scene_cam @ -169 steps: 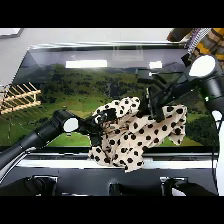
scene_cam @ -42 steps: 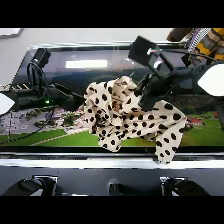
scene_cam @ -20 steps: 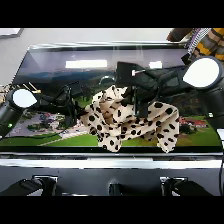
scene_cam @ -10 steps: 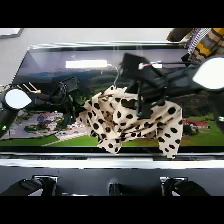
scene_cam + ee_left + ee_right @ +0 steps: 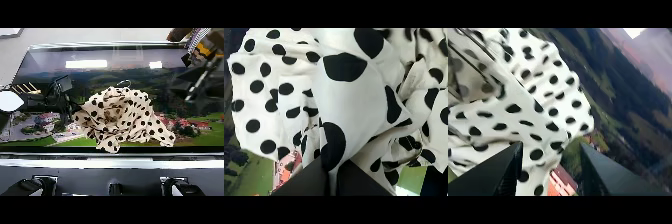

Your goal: Fold the clothes and pants, and hang the long-sleeved shirts on hangers.

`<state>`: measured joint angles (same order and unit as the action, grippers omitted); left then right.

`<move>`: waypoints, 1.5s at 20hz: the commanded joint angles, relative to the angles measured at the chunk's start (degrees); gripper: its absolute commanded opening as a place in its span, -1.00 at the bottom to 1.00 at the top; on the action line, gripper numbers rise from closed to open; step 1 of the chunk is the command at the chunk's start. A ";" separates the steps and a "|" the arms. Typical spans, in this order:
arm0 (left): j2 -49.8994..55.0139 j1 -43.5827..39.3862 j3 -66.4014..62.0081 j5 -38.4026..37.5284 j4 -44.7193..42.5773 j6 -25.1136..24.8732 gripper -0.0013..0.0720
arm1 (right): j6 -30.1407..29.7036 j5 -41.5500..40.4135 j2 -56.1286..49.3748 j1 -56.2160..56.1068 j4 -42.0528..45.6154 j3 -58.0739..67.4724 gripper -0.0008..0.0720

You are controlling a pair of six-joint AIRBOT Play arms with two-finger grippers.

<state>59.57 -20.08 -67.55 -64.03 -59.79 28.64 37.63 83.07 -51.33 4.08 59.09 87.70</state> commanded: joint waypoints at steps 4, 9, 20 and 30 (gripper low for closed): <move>-3.80 -0.09 -0.04 -0.02 0.07 -0.15 -0.92 | -7.69 1.90 -1.33 5.97 -0.68 -11.19 0.21; -5.40 -0.74 -0.04 -0.07 0.55 -0.13 -0.92 | -12.46 -5.14 -9.42 5.97 -8.33 -14.69 0.42; -5.38 -0.74 -0.04 -0.07 0.74 -0.11 -0.92 | -27.19 -6.19 -22.99 5.95 -20.15 -14.69 0.42; -5.33 -0.72 -0.02 -0.04 0.90 1.36 -0.92 | -27.30 -4.31 -25.22 -0.28 -17.94 -14.69 -0.91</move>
<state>54.24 -20.73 -67.57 -63.59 -59.33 29.67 9.58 76.49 -76.71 4.51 41.36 73.01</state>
